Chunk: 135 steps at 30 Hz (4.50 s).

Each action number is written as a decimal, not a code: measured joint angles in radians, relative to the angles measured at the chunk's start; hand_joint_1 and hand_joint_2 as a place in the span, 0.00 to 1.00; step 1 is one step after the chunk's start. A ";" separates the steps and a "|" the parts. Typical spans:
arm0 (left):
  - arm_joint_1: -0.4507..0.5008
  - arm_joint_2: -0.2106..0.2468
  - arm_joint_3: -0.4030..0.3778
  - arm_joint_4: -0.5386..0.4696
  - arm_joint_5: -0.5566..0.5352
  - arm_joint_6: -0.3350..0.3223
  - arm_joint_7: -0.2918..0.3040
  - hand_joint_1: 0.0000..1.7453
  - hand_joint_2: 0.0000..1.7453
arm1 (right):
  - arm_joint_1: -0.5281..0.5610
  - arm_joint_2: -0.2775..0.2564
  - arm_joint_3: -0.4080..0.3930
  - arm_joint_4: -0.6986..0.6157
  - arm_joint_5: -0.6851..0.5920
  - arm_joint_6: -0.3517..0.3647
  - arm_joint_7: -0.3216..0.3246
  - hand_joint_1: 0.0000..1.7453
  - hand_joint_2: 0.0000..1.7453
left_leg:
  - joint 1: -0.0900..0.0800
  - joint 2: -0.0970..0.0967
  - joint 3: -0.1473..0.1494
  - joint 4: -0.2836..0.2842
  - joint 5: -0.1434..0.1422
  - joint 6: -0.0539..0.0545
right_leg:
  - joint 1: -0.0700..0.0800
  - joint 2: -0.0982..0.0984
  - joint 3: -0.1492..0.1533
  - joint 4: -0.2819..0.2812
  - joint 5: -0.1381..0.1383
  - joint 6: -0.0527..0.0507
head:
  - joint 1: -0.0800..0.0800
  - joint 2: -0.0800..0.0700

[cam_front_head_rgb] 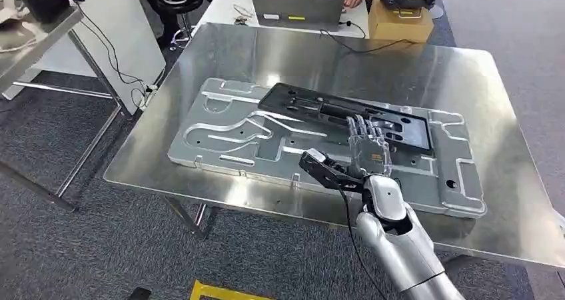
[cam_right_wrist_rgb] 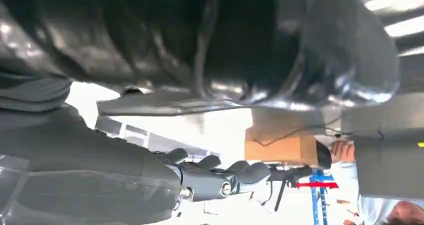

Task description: Take the parts from the cabinet and place them on the table.

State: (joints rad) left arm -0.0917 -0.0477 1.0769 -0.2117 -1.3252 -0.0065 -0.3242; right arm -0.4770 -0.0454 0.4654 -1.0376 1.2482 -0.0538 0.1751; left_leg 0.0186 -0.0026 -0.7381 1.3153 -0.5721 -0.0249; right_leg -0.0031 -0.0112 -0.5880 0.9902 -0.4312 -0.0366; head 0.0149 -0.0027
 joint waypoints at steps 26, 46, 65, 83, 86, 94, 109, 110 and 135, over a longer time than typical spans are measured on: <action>0.008 -0.004 0.025 0.000 0.016 0.008 0.002 0.00 0.00 | 0.252 0.036 0.021 -0.169 0.120 -0.254 0.054 0.00 0.00 | -0.003 0.005 0.078 -0.293 0.170 0.017 | 0.001 -0.001 0.104 -0.022 -0.069 0.007 | 0.000 0.000; 0.005 -0.003 0.053 0.000 0.041 0.022 0.004 0.00 0.00 | 0.491 0.076 -0.039 -0.257 0.020 -0.414 -0.022 0.00 0.00 | -0.005 0.015 0.182 -0.316 0.105 0.073 | -0.004 0.008 -0.131 0.330 -0.196 0.062 | 0.001 0.000; 0.022 -0.016 0.124 0.000 0.063 0.063 0.010 0.00 0.00 | 0.559 0.220 -0.828 0.680 -0.498 -0.092 -0.113 0.00 0.00 | 0.004 0.028 0.163 -0.186 0.085 0.003 | -0.003 -0.052 0.061 0.007 -0.074 0.011 | 0.000 0.000; 0.012 -0.035 0.127 0.000 0.051 0.078 0.022 0.00 0.00 | 0.494 0.274 -1.033 0.834 -0.543 0.090 -0.090 0.00 0.00 | -0.005 -0.080 0.167 -0.294 0.099 0.049 | 0.002 0.090 0.084 0.023 -0.099 0.023 | 0.001 0.000; 0.018 -0.036 0.127 0.000 0.051 0.078 0.022 0.00 0.00 | 0.487 0.275 -1.034 0.835 -0.542 0.090 -0.092 0.00 0.00 | -0.006 -0.109 0.159 -0.305 0.114 0.024 | -0.002 0.061 0.084 0.005 -0.086 0.016 | 0.000 0.000; 0.018 -0.036 0.128 0.000 0.051 0.079 0.026 0.00 0.00 | 0.488 0.277 -1.040 0.842 -0.535 0.096 -0.095 0.00 0.00 | 0.001 0.002 0.085 -0.089 0.014 0.007 | -0.002 -0.047 0.070 0.006 -0.078 0.010 | -0.002 0.000; 0.025 -0.055 0.129 0.000 0.035 0.077 -0.026 0.00 0.00 | 0.480 0.279 -1.056 0.848 -0.517 0.138 -0.043 0.00 0.00 | -0.006 -0.050 0.175 -0.308 0.100 0.064 | -0.005 0.008 -0.031 0.269 -0.193 0.055 | 0.000 0.000; 0.025 -0.055 0.129 0.000 0.034 0.078 -0.026 0.00 0.00 | 0.480 0.279 -1.056 0.848 -0.513 0.137 -0.045 0.00 0.00 | -0.006 -0.066 0.176 -0.305 0.100 0.063 | -0.005 0.018 0.014 0.177 -0.139 0.050 | 0.000 0.000; 0.027 -0.063 0.130 -0.001 0.034 0.072 -0.026 0.00 0.00 | 0.477 0.282 -1.056 0.851 -0.488 0.127 -0.046 0.00 0.00 | -0.008 0.013 0.183 -0.321 0.102 0.061 | -0.004 -0.007 0.026 0.160 -0.205 0.048 | -0.002 0.000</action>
State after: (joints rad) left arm -0.0646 -0.1102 1.2066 -0.2125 -1.2909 0.0652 -0.3502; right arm -0.0001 0.2369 -0.5909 -0.1869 0.7599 0.0732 0.1289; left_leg 0.0108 0.0108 -0.5550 0.9943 -0.4702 0.0359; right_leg -0.0067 -0.0186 -0.5616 1.1502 -0.6365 0.0117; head 0.0130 -0.0027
